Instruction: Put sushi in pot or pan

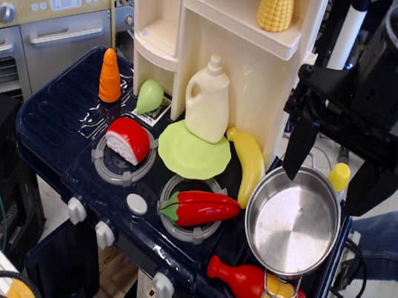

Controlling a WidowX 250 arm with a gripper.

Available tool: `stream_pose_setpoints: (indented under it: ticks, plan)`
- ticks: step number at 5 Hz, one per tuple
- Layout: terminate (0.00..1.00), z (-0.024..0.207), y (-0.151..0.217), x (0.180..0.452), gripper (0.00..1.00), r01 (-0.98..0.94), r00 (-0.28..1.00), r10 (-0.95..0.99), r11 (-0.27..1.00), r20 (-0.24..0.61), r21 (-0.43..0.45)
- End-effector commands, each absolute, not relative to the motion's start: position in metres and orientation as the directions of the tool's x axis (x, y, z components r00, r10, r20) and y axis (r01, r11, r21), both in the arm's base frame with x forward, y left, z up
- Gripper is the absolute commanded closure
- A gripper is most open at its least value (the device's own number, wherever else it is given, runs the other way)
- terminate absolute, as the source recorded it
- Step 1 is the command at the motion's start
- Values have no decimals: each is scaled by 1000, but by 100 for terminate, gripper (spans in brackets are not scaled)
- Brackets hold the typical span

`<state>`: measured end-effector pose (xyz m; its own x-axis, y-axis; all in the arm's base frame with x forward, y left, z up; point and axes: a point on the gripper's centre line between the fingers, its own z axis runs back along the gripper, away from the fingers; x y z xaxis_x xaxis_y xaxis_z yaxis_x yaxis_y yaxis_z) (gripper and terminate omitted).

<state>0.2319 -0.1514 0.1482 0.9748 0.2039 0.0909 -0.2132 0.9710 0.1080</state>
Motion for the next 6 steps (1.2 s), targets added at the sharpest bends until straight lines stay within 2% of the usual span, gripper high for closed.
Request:
stream_pose_setpoints:
  ticks: [1, 2, 3, 4, 5, 6]
  plan:
    - [0, 148, -151, 232, 0, -213, 975, 204, 971, 91, 108]
    - [0, 166, -120, 245, 0, -412, 906, 380, 893, 185, 184]
    - [0, 178, -87, 249, 0, -504, 860, 471, 843, 195, 187]
    - [0, 185, -53, 245, 0, -646, 737, 559, 749, 380, 150]
    - [0, 169, -35, 244, 0, -826, 524, 693, 554, 495, 98]
    - [0, 149, -13, 250, 0, -874, 455, 751, 480, 478, 79]
